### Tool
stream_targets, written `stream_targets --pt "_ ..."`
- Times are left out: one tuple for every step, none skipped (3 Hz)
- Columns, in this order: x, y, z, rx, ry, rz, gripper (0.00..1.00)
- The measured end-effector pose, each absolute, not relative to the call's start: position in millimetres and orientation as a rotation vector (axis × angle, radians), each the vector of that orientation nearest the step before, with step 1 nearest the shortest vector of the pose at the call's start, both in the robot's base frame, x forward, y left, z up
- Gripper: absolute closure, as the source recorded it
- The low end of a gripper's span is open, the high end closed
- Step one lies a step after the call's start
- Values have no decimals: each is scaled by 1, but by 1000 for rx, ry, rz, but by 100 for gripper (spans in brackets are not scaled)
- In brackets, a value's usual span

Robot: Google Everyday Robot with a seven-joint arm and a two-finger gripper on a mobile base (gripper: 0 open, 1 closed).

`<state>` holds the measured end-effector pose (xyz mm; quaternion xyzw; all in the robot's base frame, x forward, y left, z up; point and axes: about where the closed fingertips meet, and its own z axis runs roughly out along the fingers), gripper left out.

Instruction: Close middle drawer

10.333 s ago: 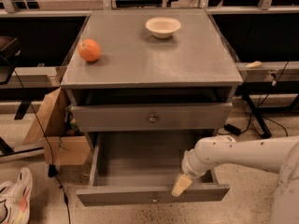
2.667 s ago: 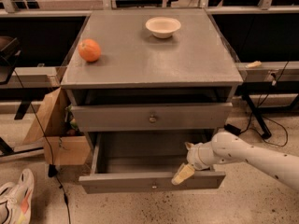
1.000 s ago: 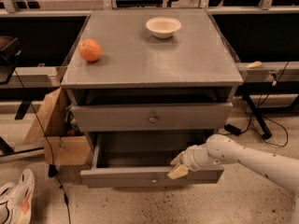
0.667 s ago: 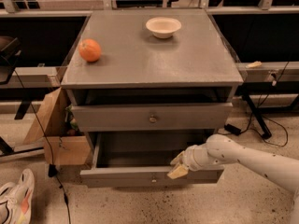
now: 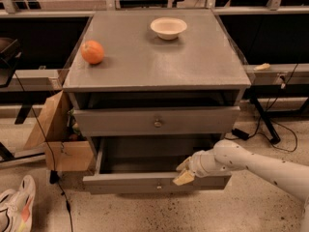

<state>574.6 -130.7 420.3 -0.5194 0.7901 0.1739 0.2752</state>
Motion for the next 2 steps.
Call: stream_targets --pt "575 -133 419 -1378 2132 463 34" --pt "574 -134 418 -1369 2136 461 11"
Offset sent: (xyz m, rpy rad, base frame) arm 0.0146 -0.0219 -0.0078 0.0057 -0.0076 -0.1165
